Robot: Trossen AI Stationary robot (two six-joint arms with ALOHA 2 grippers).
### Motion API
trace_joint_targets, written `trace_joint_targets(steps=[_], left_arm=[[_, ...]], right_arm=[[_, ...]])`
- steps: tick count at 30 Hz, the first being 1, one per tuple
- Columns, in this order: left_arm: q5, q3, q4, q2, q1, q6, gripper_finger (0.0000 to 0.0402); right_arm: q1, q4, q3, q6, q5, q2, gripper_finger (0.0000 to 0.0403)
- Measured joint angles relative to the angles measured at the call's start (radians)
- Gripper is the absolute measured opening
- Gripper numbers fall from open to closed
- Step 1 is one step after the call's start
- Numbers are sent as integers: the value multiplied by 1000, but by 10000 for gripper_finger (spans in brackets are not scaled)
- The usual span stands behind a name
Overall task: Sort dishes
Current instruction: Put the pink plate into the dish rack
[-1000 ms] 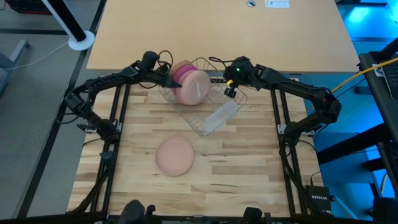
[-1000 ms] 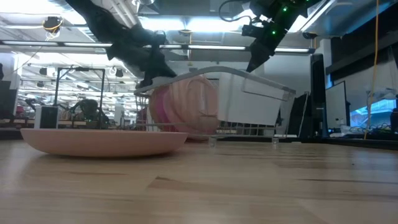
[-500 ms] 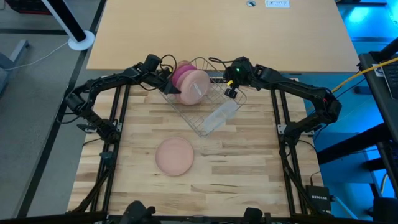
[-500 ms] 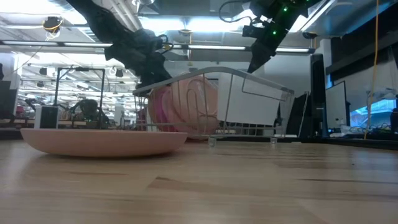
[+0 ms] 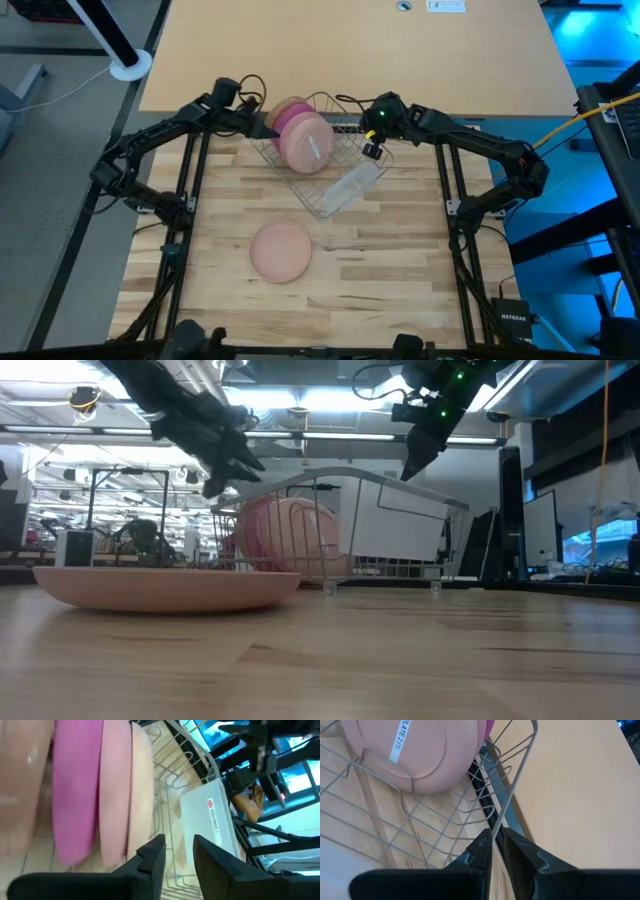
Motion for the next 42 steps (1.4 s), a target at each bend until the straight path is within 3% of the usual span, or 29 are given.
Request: trace_joint_targets(steps=[5, 10, 14, 20, 25, 30, 37, 42], left_arm=[[0, 0, -123, -90, 14, 7, 81], [1, 1, -326, -183, -92, 55, 80], [-49, 1, -512, -253, -277, 111, 80], [-327, 1, -550, -278, -666, -69, 80], [-498, 1, -499, -236, -931, -244, 80], [-627, 1, -438, -161, -1104, -339, 80], [-639, 1, -305, 14, -1228, -296, 82], [-647, 1, -275, 163, -1258, -248, 115]], right_arm=[[0, -1, 0, 0, 0, 0, 53], [1, -6, 0, 0, -1, 0, 53], [1, -36, 0, 0, -2, 0, 53], [1, -64, 0, 1, -19, 0, 53], [1, -73, 0, 4, -70, 0, 53], [1, -76, 0, 36, -109, 0, 53], [1, -96, 0, 42, -113, 0, 53], [1, -131, 0, 42, -113, 0, 53]])
